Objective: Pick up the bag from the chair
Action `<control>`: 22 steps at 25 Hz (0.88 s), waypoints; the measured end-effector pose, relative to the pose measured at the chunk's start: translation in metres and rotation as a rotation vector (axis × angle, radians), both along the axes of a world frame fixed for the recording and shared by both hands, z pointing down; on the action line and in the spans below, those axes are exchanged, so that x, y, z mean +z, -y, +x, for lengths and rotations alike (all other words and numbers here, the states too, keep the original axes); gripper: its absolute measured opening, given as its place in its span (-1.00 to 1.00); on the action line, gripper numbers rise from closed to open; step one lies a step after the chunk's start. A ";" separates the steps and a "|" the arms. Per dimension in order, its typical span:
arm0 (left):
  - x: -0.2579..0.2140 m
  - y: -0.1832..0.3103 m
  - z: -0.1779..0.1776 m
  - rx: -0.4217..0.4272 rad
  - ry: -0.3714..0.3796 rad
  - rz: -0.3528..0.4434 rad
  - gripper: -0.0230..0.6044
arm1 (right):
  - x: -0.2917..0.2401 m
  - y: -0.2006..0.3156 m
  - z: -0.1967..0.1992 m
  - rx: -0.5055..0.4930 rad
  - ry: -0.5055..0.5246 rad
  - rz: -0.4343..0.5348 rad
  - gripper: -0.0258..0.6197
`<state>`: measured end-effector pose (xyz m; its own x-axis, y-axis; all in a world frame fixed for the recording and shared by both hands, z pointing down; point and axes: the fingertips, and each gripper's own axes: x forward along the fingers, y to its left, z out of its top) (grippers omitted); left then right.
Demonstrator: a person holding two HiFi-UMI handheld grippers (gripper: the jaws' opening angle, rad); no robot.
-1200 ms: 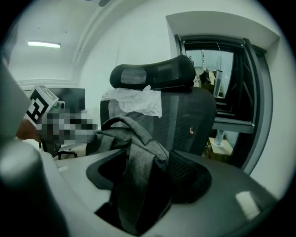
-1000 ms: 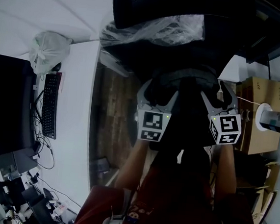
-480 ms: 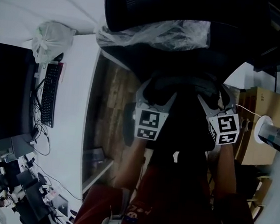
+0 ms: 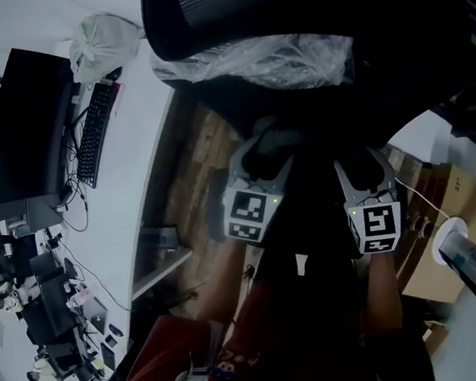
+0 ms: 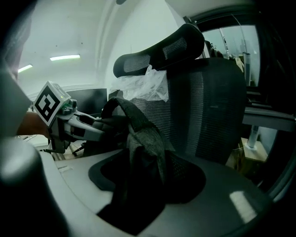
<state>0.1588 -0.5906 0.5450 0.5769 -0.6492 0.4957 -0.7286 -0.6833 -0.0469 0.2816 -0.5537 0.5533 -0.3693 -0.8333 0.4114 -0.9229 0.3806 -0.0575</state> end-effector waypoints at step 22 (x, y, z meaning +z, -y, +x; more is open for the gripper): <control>-0.025 -0.073 -0.038 -0.277 -0.038 0.038 -0.30 | -0.026 -0.041 -0.038 -0.232 0.002 0.012 -0.52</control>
<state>0.1207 -0.5173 0.5195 0.3927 -0.8023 0.4496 -0.8890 -0.4564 -0.0380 0.2434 -0.5124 0.5274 -0.5523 -0.7307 0.4012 -0.8106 0.5831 -0.0539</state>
